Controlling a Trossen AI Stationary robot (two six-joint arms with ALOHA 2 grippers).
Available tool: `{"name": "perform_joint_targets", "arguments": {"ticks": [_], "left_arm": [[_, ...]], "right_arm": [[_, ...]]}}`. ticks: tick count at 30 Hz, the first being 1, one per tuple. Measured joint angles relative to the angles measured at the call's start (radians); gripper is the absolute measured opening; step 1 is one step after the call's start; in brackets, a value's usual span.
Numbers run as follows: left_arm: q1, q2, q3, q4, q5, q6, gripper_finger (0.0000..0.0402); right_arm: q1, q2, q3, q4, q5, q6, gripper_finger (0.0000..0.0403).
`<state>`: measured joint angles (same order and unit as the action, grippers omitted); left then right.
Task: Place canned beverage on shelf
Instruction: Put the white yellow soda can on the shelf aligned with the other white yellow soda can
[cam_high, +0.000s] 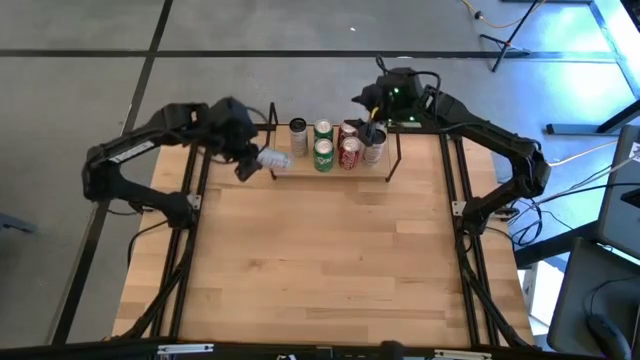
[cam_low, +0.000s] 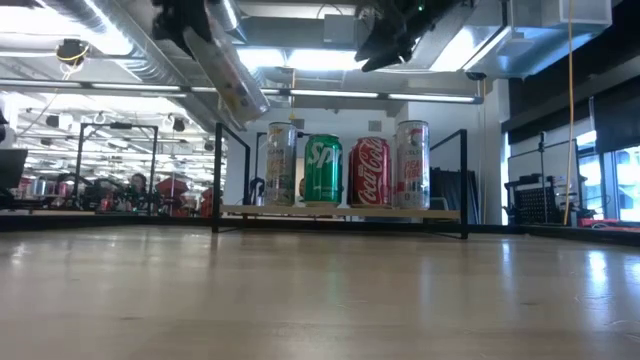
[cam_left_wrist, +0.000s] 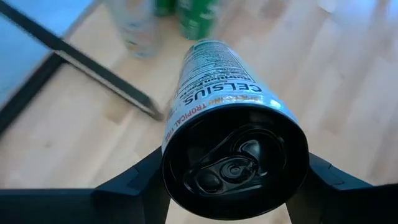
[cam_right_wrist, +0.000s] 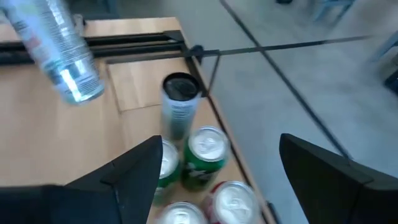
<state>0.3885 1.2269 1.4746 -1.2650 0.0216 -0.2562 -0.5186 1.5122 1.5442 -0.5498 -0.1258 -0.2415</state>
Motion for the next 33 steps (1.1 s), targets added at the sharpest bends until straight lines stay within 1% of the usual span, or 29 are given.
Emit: {"name": "perform_joint_targets", "arguments": {"ticks": [2, 4, 8, 12, 15, 18, 20, 22, 26, 29, 33], "left_arm": [[0.065, 0.018, 0.0, 0.014, 0.011, 0.049, 0.0217], [0.118, 0.032, 0.0, 0.039, 0.049, 0.108, 0.0217], [0.183, 0.055, 0.0, 0.065, 0.12, 0.186, 0.0217], [0.2, 0.07, 0.0, 0.089, 0.153, 0.207, 0.0217], [0.196, 0.07, 0.0, 0.096, 0.173, 0.205, 0.0216], [0.179, 0.07, 0.0, 0.13, 0.175, 0.181, 0.0216], [0.162, 0.07, 0.0, 0.168, 0.158, 0.18, 0.0216], [0.138, 0.07, 0.0, 0.221, 0.11, 0.168, 0.0216], [0.076, 0.069, 0.0, 0.318, 0.089, 0.142, 0.0216], [0.017, 0.07, 0.0, 0.362, 0.069, 0.112, 0.0216], [-0.047, 0.069, 0.0, 0.358, 0.024, 0.085, 0.0216]], "right_arm": [[0.001, 0.005, -0.001, 0.004, 0.024, -0.04, 0.0312], [0.002, 0.014, -0.001, 0.002, 0.041, -0.065, 0.0312], [0.001, 0.031, -0.003, -0.008, 0.063, -0.078, 0.0312], [0.001, 0.035, -0.003, 0.01, 0.05, -0.082, 0.0312], [0.001, 0.036, -0.003, 0.028, -0.004, -0.081, 0.0311], [0.001, 0.036, -0.003, 0.027, -0.04, -0.081, 0.0298], [0.001, 0.036, -0.003, 0.013, -0.056, -0.076, 0.0281], [0.001, 0.036, -0.003, -0.017, -0.081, -0.073, 0.0258], [0.001, 0.035, -0.003, -0.07, -0.124, -0.066, 0.0202], [0.002, 0.033, -0.001, -0.071, -0.193, -0.032, 0.0159], [0.002, 0.032, 0.014, -0.054, -0.285, 0.013, 0.011]]}}
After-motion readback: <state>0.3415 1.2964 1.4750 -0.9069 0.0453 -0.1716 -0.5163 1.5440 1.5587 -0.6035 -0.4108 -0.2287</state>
